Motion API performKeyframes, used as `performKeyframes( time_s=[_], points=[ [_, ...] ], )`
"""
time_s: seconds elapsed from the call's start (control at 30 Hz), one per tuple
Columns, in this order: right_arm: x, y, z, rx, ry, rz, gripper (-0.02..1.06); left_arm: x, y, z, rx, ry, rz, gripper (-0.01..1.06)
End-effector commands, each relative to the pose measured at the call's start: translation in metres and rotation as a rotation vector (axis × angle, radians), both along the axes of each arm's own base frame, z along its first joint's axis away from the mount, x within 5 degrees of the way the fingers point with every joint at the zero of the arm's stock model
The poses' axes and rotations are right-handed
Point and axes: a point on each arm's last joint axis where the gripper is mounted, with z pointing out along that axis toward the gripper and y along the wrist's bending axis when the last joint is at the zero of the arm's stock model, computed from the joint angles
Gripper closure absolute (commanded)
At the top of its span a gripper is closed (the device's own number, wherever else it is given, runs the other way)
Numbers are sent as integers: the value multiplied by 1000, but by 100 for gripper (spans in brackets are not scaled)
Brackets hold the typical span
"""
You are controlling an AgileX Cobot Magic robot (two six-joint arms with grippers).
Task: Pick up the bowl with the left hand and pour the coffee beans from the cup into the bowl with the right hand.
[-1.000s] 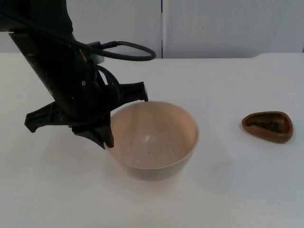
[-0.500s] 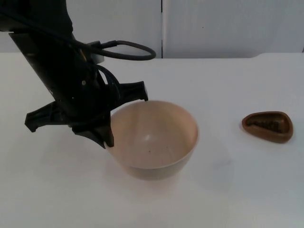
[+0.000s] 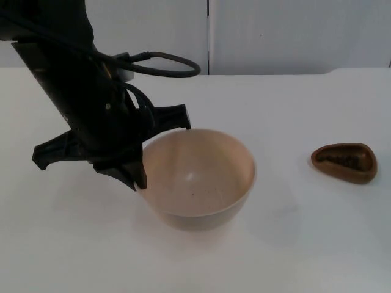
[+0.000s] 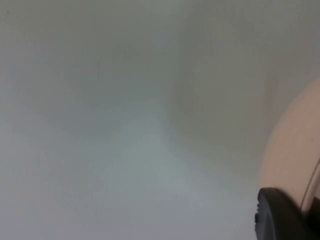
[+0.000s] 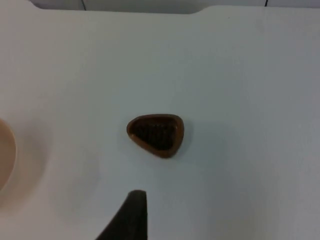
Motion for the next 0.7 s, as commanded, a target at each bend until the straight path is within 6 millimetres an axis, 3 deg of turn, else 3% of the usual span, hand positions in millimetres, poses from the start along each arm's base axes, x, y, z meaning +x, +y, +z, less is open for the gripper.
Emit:
performKeyframes(
  time_s=[0.0, 0.27, 0.67],
  points=[
    [10, 0, 6, 0, -1, -2, 0, 1, -3, 6, -18, -21, 7, 105],
    [51, 4, 11, -6, 87, 0, 0, 1, -3, 6, -20, -27, 9, 105],
    [104, 15, -30, 57, 273, 4, 2, 1, -3, 6, -22, -28, 10, 105]
  ],
)
